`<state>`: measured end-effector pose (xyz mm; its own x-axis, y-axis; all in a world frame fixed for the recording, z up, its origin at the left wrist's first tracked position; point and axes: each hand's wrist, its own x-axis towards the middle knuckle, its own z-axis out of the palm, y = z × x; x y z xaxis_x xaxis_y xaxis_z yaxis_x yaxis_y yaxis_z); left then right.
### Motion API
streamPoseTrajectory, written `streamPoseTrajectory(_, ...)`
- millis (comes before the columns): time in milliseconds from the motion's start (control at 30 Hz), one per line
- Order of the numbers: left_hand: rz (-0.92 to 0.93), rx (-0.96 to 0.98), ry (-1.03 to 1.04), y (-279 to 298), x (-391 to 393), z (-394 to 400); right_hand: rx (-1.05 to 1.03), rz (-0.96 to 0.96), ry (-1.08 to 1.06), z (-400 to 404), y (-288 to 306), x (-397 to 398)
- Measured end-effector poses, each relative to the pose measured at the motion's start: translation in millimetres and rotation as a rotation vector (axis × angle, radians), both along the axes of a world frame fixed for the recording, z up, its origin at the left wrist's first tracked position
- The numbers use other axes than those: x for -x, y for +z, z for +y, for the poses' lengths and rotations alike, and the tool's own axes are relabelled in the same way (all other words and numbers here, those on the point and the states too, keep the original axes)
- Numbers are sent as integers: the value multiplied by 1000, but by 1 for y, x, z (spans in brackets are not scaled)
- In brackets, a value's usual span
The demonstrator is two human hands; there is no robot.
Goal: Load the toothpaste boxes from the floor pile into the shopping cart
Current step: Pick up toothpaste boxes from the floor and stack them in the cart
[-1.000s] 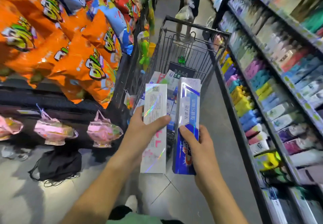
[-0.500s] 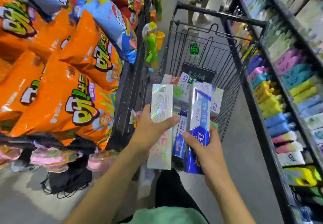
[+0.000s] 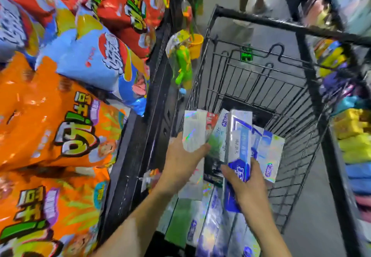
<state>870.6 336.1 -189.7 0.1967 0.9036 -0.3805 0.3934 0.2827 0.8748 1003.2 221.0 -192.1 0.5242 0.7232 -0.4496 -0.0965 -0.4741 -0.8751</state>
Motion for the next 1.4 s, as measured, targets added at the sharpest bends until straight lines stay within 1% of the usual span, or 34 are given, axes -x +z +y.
streamPoseTrajectory(133,75,-29,12,-26,-19,36,78,-142,-2,34,-34,-14)
streamPoseTrajectory(267,115,-34,-5,-45,-21,64,142,-259,16,67,-69,-19)
streamPoseTrajectory(333,126,-42,-14,-51,-15,74,200,-339,69,84,-89,-19)
streamPoseTrajectory(400,180,-64,-32,-59,-11,83,265,-399,124,100,-109,-18)
streamPoseTrajectory(500,231,-87,-20,-68,-7,94,300,-443,155,127,-136,-19)
streamPoseTrajectory(667,250,-98,-3,-80,-1,108,375,-432,174,174,-161,-19)
streamPoseTrajectory(833,236,-100,-1,-89,5,109,450,-484,213,197,-182,-11)
streamPoseTrajectory(967,175,-5,-8,-94,12,109,552,-544,265,204,-192,-10)
streamPoseTrajectory(1100,126,40,-4,-98,17,110,608,-548,278,211,-199,-11)
streamPoseTrajectory(1167,143,26,-9,-100,18,110,615,-552,275,212,-202,-10)
streamPoseTrajectory(1300,174,-21,-23,-101,18,108,564,-543,244,206,-206,-10)
streamPoseTrajectory(1400,176,-68,-44,-101,18,106,528,-540,261,202,-207,-13)
